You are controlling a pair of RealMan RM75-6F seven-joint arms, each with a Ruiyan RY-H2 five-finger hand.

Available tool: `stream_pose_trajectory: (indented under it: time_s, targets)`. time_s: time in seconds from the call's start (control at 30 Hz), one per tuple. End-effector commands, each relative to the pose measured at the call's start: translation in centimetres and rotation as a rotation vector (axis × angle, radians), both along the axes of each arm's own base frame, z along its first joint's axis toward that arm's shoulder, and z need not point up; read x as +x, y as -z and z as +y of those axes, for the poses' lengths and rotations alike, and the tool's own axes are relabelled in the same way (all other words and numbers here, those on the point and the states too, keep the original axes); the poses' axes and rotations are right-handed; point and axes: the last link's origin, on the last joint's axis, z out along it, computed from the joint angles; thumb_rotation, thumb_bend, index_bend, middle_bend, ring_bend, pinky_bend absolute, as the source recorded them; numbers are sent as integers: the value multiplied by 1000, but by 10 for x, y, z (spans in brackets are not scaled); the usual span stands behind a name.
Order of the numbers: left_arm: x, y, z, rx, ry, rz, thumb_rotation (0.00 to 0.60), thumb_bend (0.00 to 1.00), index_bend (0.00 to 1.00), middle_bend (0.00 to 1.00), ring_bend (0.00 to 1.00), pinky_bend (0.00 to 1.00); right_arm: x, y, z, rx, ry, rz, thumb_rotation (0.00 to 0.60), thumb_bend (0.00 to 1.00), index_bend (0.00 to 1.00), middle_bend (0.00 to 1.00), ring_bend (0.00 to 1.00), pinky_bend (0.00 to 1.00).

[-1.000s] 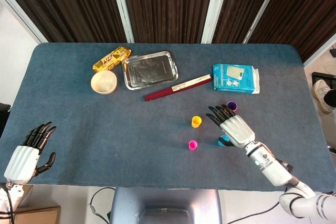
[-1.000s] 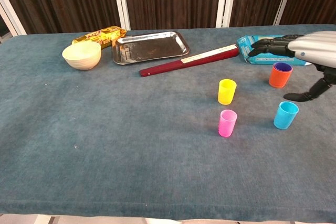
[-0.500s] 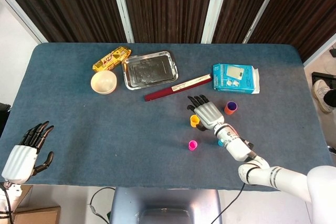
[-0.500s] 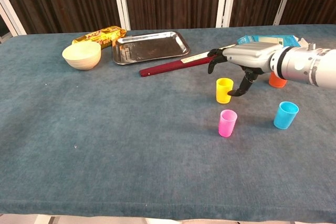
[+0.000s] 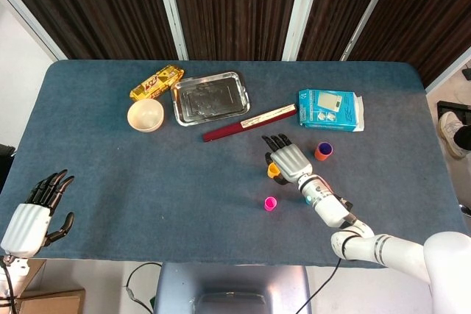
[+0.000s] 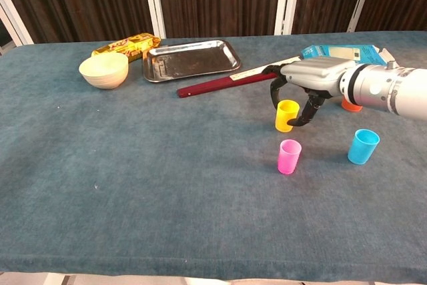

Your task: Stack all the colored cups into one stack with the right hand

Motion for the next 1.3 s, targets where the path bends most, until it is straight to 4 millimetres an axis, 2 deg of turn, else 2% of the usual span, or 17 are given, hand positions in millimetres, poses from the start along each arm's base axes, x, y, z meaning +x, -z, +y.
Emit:
stream_pose_trajectory:
  time_s: [0.03, 0.17, 0.3, 0.43, 0.57, 0.8, 1.17, 1.23, 1.3]
  targets:
    - [0, 0, 0, -1, 1, 0, 600, 473, 0, 0, 0, 124, 1, -3, -1, -11, 0, -5, 600, 407, 667, 63, 0, 0]
    - [0, 1, 1, -2, 1, 3, 600, 472, 0, 0, 0, 124, 5, -20, -2, -49, 3, -51, 600, 407, 668, 63, 0, 0]
    - [0, 2, 0, -5, -1, 9, 600, 472, 0, 0, 0, 125, 3, -61, -6, -137, 11, -107, 600, 407, 667, 64, 0, 0]
    - [1, 4, -1, -9, 2, 16, 600, 472, 0, 0, 0, 124, -16, -97, -10, -205, 39, -59, 600, 407, 666, 63, 0, 0]
    - [2, 7, -1, -16, 0, 22, 600, 472, 0, 0, 0, 125, -43, -115, -11, -233, 83, 24, 600, 407, 666, 64, 0, 0]
    - [3, 13, 2, -31, -4, 29, 600, 473, 0, 0, 0, 125, -67, -105, -15, -205, 139, 65, 600, 407, 666, 64, 0, 0]
    - [2, 11, 2, -30, -6, 26, 600, 473, 0, 0, 0, 125, -76, -97, -18, -208, 145, 89, 600, 407, 650, 63, 0, 0]
    - [2, 11, 2, -28, -5, 25, 600, 473, 0, 0, 0, 124, -79, -96, -19, -200, 154, 108, 600, 407, 621, 65, 0, 0]
    - [2, 11, 2, -28, -5, 25, 600, 473, 0, 0, 0, 124, -81, -95, -18, -193, 161, 126, 600, 407, 550, 53, 0, 0]
